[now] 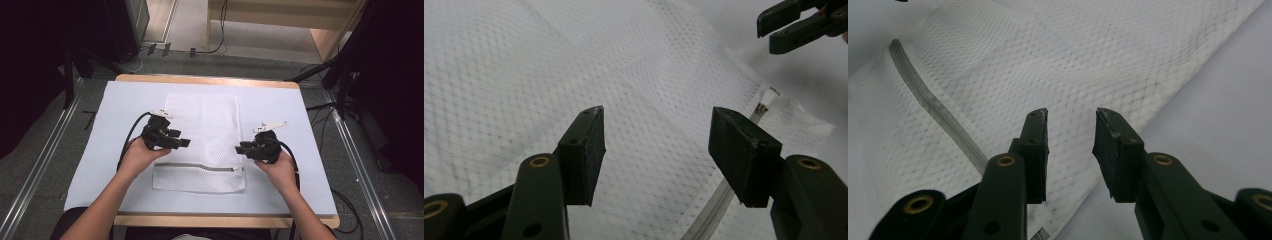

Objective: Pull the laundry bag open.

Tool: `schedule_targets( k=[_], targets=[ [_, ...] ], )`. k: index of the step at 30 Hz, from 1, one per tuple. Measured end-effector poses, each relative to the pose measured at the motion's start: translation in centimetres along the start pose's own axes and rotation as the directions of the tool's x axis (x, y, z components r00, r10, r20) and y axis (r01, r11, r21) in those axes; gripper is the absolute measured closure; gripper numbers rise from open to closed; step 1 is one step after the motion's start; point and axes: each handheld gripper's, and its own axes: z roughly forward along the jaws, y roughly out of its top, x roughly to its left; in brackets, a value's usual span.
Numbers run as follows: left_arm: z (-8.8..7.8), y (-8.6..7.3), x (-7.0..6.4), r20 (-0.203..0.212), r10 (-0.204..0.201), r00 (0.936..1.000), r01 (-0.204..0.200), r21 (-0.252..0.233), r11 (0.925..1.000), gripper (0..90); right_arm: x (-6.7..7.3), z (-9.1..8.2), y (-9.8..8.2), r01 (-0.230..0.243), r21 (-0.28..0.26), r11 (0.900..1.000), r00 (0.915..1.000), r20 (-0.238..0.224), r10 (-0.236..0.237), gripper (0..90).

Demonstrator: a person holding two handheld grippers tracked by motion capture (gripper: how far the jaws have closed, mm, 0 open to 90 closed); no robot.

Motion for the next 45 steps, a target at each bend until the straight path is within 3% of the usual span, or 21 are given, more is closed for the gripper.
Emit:
schedule_targets(
  k=[3, 9, 19, 24, 27, 34, 39, 45],
  targets=[
    [0.2, -0.2, -0.5, 0.001, 0.027, 0.9996, -0.027, 0.019, 0.9995, 40.4, 0.1, 0.1, -0.1, 0.002, 0.006, 1.000, 1.0000, 0.000, -0.002, 73.6],
    [0.4, -0.1, -1.1, 0.024, 0.045, 0.9987, -0.045, 0.008, 0.9989, 40.6, 0.4, 0.6, -0.2, 0.004, 0.027, 1.000, 1.0000, -0.006, -0.004, 78.7],
    [2.3, 0.1, -2.6, 0.061, 0.083, 0.9947, -0.084, 0.022, 0.9962, 40.9, 0.5, 1.0, -1.1, -0.009, 0.069, 0.998, 0.9999, -0.004, 0.009, 90.0],
    [3.2, 0.3, -2.7, 0.073, 0.089, 0.9934, -0.091, 0.026, 0.9956, 40.8, 0.4, 1.2, -1.9, -0.030, 0.095, 0.995, 0.9992, -0.022, 0.032, 90.0],
    [3.5, 0.5, -2.8, 0.079, 0.098, 0.9921, -0.101, 0.038, 0.9942, 40.8, 0.7, 1.4, -2.4, -0.018, 0.125, 0.992, 0.9997, -0.012, 0.020, 90.0],
    [3.3, 0.8, -2.8, 0.086, 0.104, 0.9909, -0.107, 0.029, 0.9939, 41.2, 1.1, 1.2, -3.1, -0.032, 0.131, 0.991, 0.9991, -0.022, 0.036, 90.0],
    [2.8, 1.7, -3.7, 0.126, 0.116, 0.9852, -0.115, -0.015, 0.9932, 41.9, 1.7, 0.9, -3.7, -0.031, 0.136, 0.990, 0.9994, -0.011, 0.033, 90.0],
    [3.7, 1.0, -4.1, 0.129, 0.124, 0.9839, -0.129, 0.031, 0.9912, 42.7, 2.4, 0.6, -4.0, -0.049, 0.135, 0.990, 0.9984, -0.021, 0.052, 90.0]
  ],
)
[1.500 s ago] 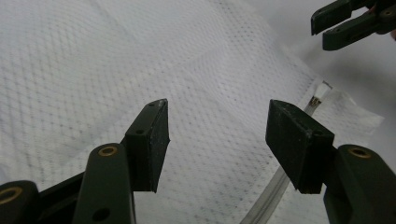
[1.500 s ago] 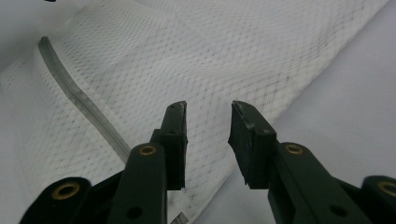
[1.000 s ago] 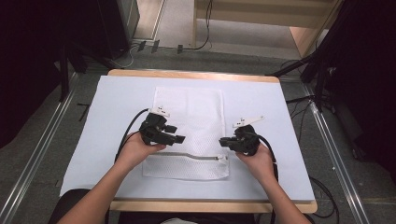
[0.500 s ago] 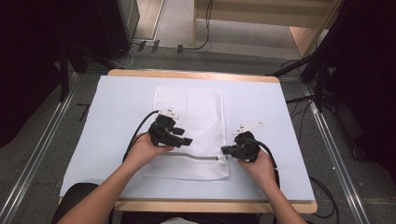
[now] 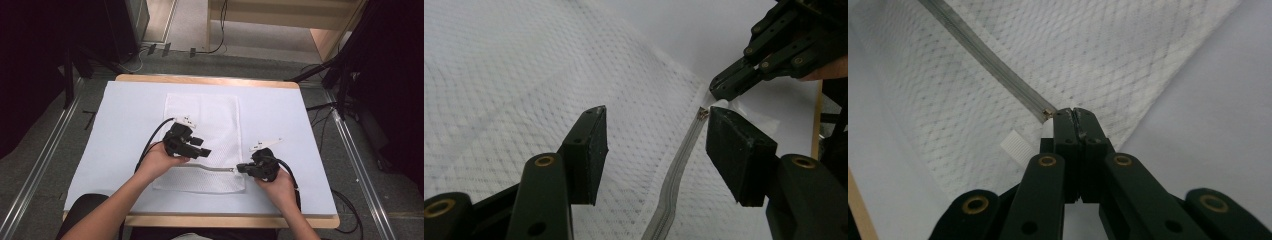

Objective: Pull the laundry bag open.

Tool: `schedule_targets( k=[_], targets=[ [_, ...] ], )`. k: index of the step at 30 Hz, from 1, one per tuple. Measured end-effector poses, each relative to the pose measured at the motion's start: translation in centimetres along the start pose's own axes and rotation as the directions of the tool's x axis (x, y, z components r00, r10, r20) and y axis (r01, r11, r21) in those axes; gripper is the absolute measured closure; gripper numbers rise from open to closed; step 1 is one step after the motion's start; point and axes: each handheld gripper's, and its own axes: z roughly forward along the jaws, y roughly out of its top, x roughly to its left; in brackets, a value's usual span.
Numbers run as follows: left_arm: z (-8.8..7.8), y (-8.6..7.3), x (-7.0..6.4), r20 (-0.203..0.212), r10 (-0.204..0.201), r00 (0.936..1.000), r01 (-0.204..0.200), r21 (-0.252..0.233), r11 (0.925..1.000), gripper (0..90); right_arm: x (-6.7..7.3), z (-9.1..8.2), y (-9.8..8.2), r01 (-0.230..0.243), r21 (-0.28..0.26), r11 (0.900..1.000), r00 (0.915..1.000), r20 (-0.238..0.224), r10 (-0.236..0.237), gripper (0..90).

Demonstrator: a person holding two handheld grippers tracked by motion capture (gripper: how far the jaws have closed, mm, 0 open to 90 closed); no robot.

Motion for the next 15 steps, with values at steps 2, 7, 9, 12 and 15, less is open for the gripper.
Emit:
schedule_targets(
  k=[2, 7, 9, 12, 15],
  targets=[
    [0.1, -0.2, 0.0, -0.006, -0.003, 1.0000, 0.003, 0.002, 1.0000, 43.0, 0.2, 0.1, 0.0, 0.007, 0.003, 1.000, 1.0000, -0.003, -0.007, 90.0],
    [0.2, -0.4, 0.2, -0.008, -0.010, 0.9999, 0.010, 0.005, 0.9999, 45.3, 0.5, 0.5, 0.8, 0.037, 0.000, 0.999, 0.9990, -0.027, -0.037, 90.0],
    [0.3, -0.5, 0.3, -0.001, -0.019, 0.9998, 0.019, 0.008, 0.9998, 45.8, 0.6, 0.6, 1.1, 0.050, -0.009, 0.999, 0.9983, -0.031, -0.050, 90.0],
    [0.7, -0.6, 0.2, 0.001, -0.026, 0.9997, 0.025, 0.018, 0.9995, 45.9, 0.6, 0.6, 1.4, 0.052, -0.014, 0.999, 0.9980, -0.035, -0.052, 90.0],
    [1.1, -0.6, -0.1, 0.004, -0.016, 0.9999, 0.016, 0.025, 0.9996, 46.7, 0.3, 0.7, 1.4, 0.052, -0.011, 0.999, 0.9982, -0.031, -0.052, 90.0]
  ],
)
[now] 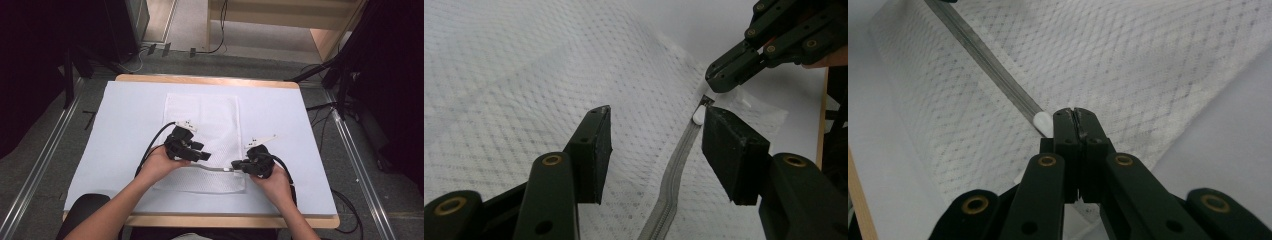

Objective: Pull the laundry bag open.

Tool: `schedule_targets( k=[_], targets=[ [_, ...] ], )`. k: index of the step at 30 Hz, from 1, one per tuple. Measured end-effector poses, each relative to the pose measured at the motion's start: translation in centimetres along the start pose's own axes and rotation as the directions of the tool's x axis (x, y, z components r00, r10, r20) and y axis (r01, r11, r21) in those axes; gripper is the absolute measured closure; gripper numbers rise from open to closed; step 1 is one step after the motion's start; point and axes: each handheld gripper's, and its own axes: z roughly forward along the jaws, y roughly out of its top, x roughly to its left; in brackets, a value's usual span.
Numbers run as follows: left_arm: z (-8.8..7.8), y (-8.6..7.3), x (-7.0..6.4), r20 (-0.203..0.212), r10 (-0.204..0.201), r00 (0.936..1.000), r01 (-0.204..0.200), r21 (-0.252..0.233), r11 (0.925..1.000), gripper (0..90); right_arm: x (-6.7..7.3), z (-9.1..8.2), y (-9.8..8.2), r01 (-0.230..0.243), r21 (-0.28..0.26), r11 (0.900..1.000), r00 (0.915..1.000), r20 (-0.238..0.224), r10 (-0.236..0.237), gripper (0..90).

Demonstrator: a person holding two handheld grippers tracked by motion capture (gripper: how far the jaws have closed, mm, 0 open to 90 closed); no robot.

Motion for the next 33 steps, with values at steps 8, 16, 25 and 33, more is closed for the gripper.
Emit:
schedule_targets(
  k=[8, 16, 25, 33],
  targets=[
    [1.0, 0.1, -1.1, 0.029, 0.023, 0.9993, -0.023, 0.018, 0.9996, 52.6, -0.8, 0.1, -0.7, 0.002, 0.013, 1.000, 1.0000, 0.007, -0.002, 89.5],
    [2.0, 0.1, -1.5, 0.066, 0.011, 0.9978, -0.013, 0.033, 0.9994, 62.8, -1.1, 0.3, -1.0, 0.077, 0.010, 0.997, 0.9970, 0.001, -0.077, 89.6],
    [3.1, 0.1, -2.1, 0.089, 0.021, 0.9958, -0.026, 0.055, 0.9981, 77.2, -1.4, 0.0, -1.3, 0.087, 0.007, 0.996, 0.9962, -0.003, -0.087, 89.3],
    [4.3, -0.1, -2.4, 0.092, 0.023, 0.9955, -0.031, 0.084, 0.9960, 80.3, -1.3, 0.0, -1.3, 0.082, 0.005, 0.997, 0.9967, 0.001, -0.082, 89.1]
  ],
)
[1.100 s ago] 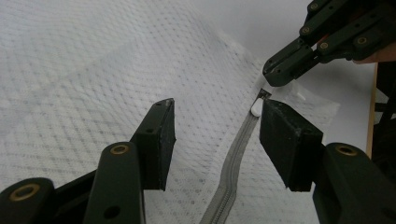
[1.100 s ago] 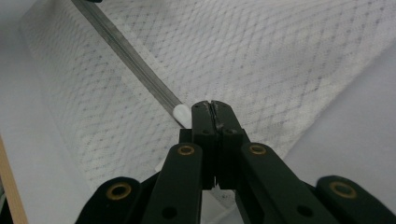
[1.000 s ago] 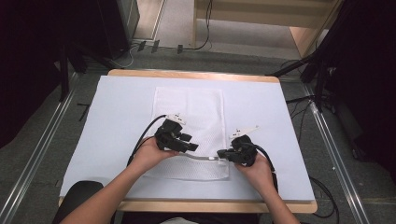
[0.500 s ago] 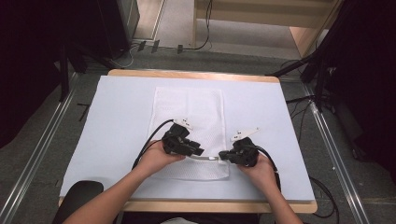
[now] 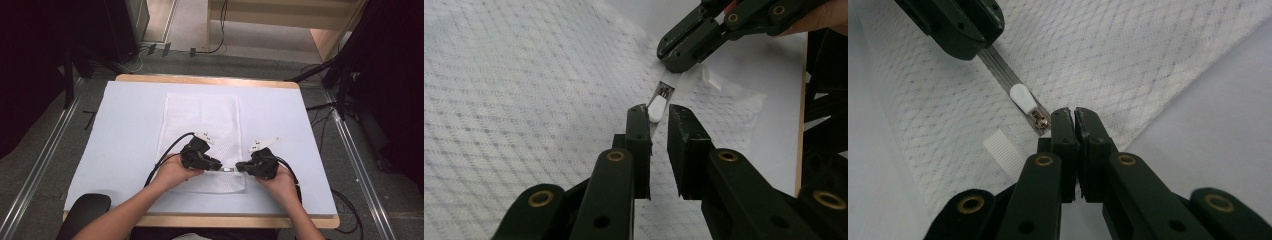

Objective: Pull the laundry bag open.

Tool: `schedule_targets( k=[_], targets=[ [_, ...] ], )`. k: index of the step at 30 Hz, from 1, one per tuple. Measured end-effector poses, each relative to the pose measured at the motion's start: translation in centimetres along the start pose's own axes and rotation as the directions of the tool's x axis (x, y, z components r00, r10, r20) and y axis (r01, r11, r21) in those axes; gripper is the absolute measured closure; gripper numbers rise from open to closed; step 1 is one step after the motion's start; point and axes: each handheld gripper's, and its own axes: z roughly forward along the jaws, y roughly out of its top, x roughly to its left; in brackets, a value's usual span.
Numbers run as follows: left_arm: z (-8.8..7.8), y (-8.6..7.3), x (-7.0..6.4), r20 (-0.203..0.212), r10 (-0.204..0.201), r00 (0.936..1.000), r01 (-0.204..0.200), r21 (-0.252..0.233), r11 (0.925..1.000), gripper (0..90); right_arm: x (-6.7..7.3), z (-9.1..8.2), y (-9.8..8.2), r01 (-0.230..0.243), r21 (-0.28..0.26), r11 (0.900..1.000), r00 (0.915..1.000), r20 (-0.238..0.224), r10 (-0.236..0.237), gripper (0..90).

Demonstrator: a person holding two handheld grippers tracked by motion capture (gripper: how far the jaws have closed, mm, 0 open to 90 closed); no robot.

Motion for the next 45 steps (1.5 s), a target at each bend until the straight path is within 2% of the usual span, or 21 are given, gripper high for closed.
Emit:
schedule_targets(
  k=[3, 4, 7, 11, 16, 24, 29, 31, 33, 34, 39, 45],
  targets=[
    [0.4, 0.0, 0.1, 0.002, -0.002, 1.0000, 0.002, -0.002, 1.0000, 80.1, -0.1, 0.0, 0.0, -0.003, -0.003, 1.000, 1.0000, -0.004, 0.003, 89.1],
    [0.5, -0.1, 0.1, -0.009, -0.004, 1.0000, 0.003, -0.012, 0.9999, 79.9, -0.1, 0.0, 0.0, -0.003, -0.002, 1.000, 1.0000, -0.004, 0.003, 89.1],
    [0.9, -0.2, -0.1, -0.007, -0.007, 1.0000, 0.007, -0.032, 0.9995, 79.7, 0.0, 0.0, 0.0, -0.001, -0.001, 1.000, 1.0000, -0.003, 0.001, 89.1],
    [1.4, 0.0, -0.3, -0.006, 0.003, 1.0000, -0.003, -0.017, 0.9999, 79.7, -0.1, 0.0, 0.0, -0.002, -0.001, 1.000, 1.0000, -0.004, 0.002, 89.1],
    [2.4, 0.2, -0.3, 0.016, -0.015, 0.9998, 0.015, -0.010, 0.9998, 79.8, 0.0, 0.0, 0.0, 0.000, 0.001, 1.000, 1.0000, 0.001, 0.000, 89.1],
    [3.1, 0.1, -0.8, 0.017, 0.003, 0.9998, -0.003, -0.002, 1.0000, 82.1, 0.0, 0.0, 0.0, 0.002, 0.003, 1.000, 1.0000, 0.002, -0.002, 89.1],
    [3.2, 0.1, -0.7, 0.027, -0.005, 0.9996, 0.005, 0.003, 1.0000, 87.4, 0.0, 0.0, 0.0, 0.004, -0.001, 1.000, 1.0000, -0.001, -0.004, 89.1],
    [3.2, 0.2, -0.5, 0.037, -0.009, 0.9993, 0.009, 0.008, 0.9999, 87.8, 0.0, 0.0, 0.0, 0.007, -0.002, 1.000, 1.0000, -0.001, -0.007, 89.1],
    [3.2, 0.3, -0.3, 0.058, -0.039, 0.9976, 0.038, 0.013, 0.9992, 88.0, -0.1, 0.0, -0.1, 0.011, -0.010, 1.000, 0.9999, -0.005, -0.011, 89.6],
    [3.2, 0.3, -0.2, 0.064, -0.038, 0.9972, 0.038, 0.013, 0.9992, 88.0, -0.1, 0.0, -0.2, 0.014, -0.014, 1.000, 0.9999, -0.009, -0.014, 89.7],
    [3.0, 0.3, 0.0, 0.067, -0.038, 0.9970, 0.036, 0.021, 0.9991, 88.1, -0.1, 0.1, -0.2, 0.018, -0.015, 1.000, 0.9998, -0.008, -0.018, 90.0],
    [2.3, 0.2, 0.4, 0.082, -0.066, 0.9945, 0.063, 0.037, 0.9973, 88.2, 0.1, 0.2, 0.0, 0.034, -0.006, 0.999, 0.9994, 0.001, -0.034, 90.0]
  ],
)
